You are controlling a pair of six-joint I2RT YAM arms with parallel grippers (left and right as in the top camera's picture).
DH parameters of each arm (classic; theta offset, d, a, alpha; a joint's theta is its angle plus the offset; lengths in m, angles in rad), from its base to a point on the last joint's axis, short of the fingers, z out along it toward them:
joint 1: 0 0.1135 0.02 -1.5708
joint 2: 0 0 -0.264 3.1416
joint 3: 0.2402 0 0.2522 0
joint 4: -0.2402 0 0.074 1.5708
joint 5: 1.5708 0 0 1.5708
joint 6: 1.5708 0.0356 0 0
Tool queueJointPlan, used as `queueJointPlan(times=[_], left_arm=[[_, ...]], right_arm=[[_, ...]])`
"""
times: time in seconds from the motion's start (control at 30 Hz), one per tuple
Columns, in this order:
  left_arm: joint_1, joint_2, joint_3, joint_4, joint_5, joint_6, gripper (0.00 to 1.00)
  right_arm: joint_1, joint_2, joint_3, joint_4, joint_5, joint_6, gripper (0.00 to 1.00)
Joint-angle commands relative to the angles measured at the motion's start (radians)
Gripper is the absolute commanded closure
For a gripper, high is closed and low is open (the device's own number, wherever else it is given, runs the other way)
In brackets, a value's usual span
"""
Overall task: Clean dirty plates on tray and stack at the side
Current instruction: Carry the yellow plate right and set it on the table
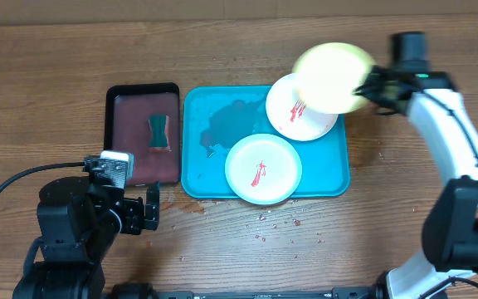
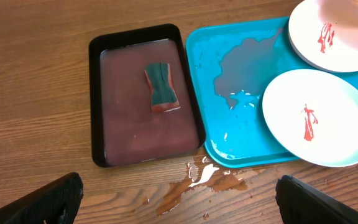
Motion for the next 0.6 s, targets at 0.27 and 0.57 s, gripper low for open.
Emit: queueJointPlan(times=[0.27,0.57], left_arm=[[-0.005,-0.003,-0.010,0.003,-0.007,-0.010,0.00],[-0.005,-0.003,-0.010,0.003,-0.007,-0.010,0.00]], right_arm=[[-0.314,-0.004,-0.127,0.003,-0.028,0.011,0.96],[-0.332,-0.004,-0.180,0.009,-0.018,-0.029,0.96]])
